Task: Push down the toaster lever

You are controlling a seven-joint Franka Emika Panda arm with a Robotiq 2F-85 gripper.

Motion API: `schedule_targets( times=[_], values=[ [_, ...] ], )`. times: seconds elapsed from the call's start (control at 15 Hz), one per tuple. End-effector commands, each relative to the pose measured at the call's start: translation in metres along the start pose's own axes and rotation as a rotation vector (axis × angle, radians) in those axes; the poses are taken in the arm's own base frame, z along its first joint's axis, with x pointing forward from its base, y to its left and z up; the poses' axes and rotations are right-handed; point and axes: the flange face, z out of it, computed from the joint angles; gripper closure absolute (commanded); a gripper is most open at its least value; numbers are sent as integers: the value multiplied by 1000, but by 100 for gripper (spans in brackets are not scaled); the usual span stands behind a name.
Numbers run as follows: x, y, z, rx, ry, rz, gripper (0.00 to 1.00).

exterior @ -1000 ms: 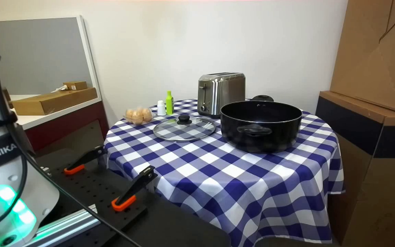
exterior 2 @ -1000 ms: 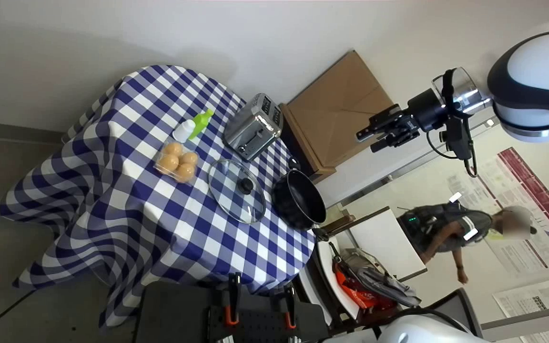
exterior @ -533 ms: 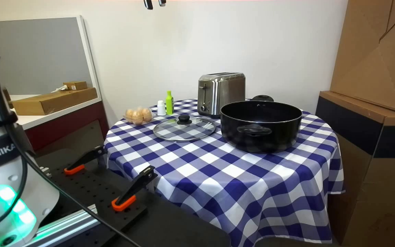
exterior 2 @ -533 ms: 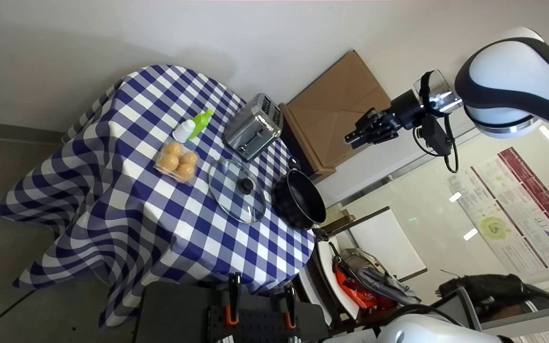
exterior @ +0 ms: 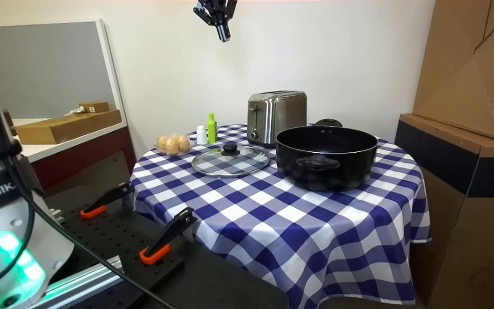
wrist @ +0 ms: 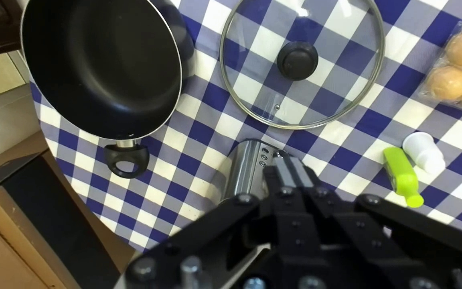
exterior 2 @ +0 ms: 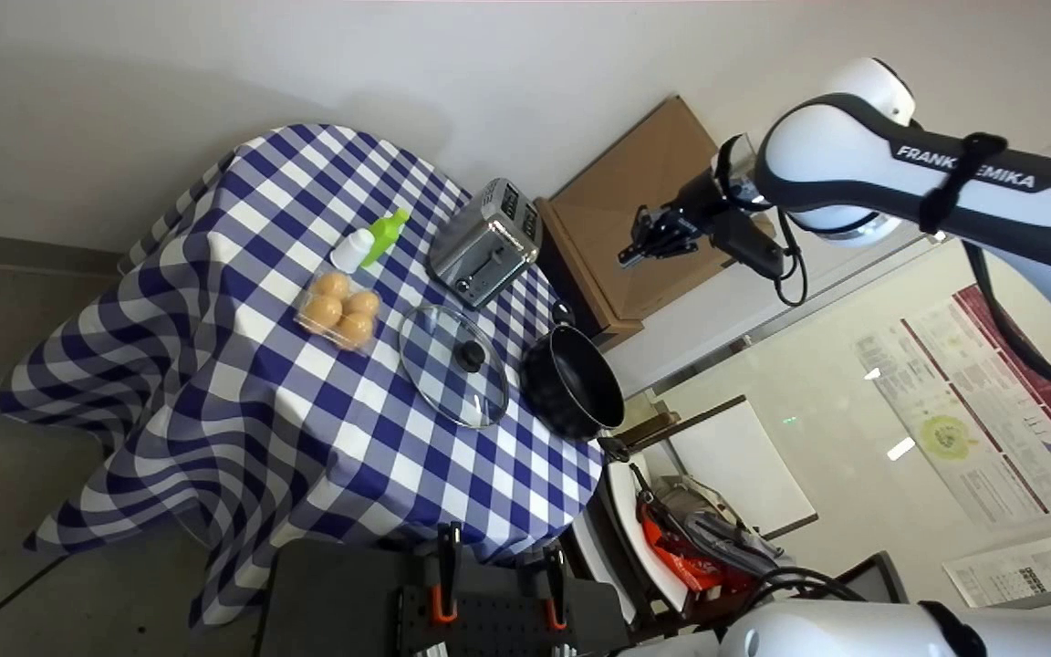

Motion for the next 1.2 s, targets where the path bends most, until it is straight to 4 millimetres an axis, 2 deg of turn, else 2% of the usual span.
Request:
schedule_targets(
  times=[0.0,0.27,0.47,0.93,1.13],
  values=[
    [47,-14,32,-49,11,-6,100],
    [87,-27,59,-105,45,-46,100],
    [108,-29,77,-131,65,-48,100],
    [122,-33,130,-133,24,-42,100],
    [126,-38,147,-138,14,-55,100]
  ],
)
